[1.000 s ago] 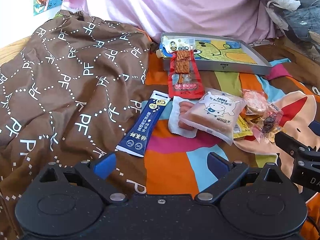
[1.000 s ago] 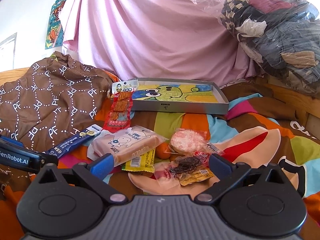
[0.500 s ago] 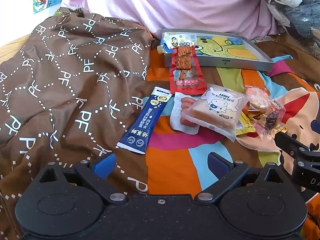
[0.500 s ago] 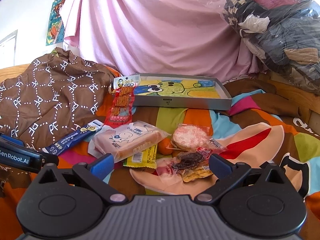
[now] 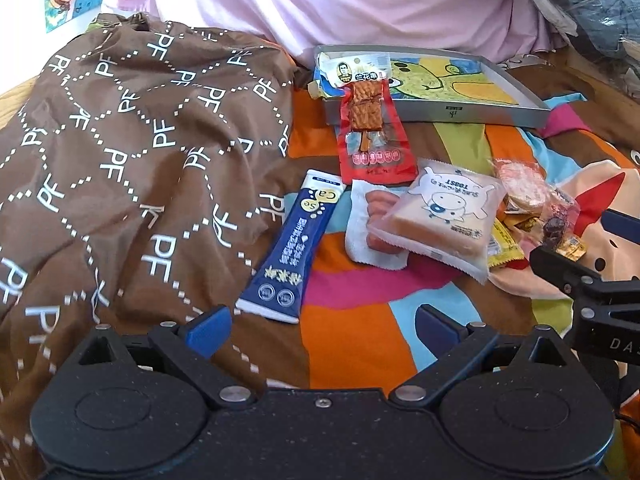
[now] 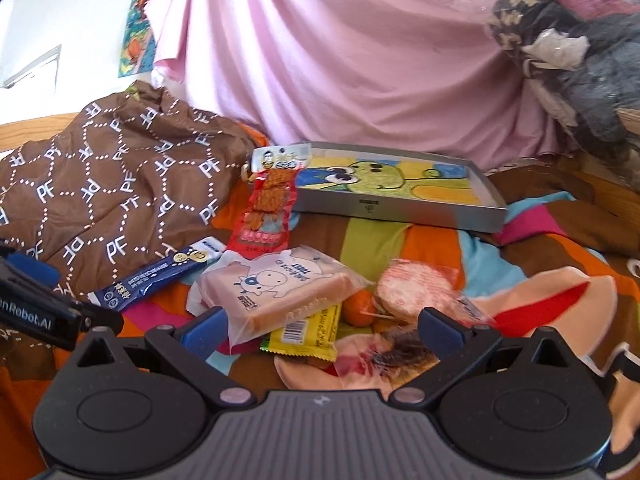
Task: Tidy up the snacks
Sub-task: 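Grasp the blue milk stick with the left tool while the right tool grasps the toast bag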
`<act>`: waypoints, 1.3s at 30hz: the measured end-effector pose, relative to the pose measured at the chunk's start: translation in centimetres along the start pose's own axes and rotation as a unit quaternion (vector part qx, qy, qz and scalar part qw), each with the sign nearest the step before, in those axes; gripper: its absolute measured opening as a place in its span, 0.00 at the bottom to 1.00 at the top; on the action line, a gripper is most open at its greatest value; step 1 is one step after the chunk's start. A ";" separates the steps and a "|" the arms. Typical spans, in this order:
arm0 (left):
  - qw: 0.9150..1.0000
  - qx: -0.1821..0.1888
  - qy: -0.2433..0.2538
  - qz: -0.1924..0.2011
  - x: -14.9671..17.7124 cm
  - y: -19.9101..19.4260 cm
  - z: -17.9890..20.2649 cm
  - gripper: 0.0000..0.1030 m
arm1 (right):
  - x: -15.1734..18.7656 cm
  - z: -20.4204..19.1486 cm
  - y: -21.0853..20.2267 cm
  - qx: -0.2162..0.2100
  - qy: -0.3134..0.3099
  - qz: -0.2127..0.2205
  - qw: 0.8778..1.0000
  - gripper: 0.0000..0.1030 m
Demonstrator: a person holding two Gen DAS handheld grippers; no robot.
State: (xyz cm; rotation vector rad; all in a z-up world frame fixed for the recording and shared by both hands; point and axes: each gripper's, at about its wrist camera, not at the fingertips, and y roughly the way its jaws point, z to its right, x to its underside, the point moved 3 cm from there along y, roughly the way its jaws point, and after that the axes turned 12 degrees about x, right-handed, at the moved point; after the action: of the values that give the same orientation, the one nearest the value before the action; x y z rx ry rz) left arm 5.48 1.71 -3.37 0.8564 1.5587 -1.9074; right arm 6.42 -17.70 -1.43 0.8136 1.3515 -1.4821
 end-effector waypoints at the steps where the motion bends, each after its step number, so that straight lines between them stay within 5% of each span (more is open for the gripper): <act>1: 1.000 0.001 0.001 -0.003 -0.2 0.2 -0.2 0.96 | 0.0 -0.1 0.3 -0.007 -0.006 -0.001 1.000 1.00; 14: 0.994 0.025 0.100 -0.038 -3.3 3.6 -1.8 0.95 | -3.3 -0.7 5.6 -0.092 -0.030 -0.020 0.995 1.00; 21: 0.987 0.035 0.154 -0.039 -4.4 4.3 -2.4 0.93 | -2.8 -0.2 7.8 -0.088 0.070 -0.110 0.988 1.00; 30: 0.979 0.074 0.185 -0.051 -5.1 5.9 -2.0 0.86 | -1.6 0.3 8.7 -0.168 0.184 -0.156 0.956 0.96; 39: 0.982 0.080 0.156 -0.072 -5.5 7.6 -3.3 0.74 | -1.5 1.1 10.3 -0.166 0.225 -0.166 0.946 0.83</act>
State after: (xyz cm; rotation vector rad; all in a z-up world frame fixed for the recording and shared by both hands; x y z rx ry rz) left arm 15.15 3.52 -4.59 1.1892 1.7028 -2.1013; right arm 16.71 -17.94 -3.49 0.7555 2.1042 -1.3006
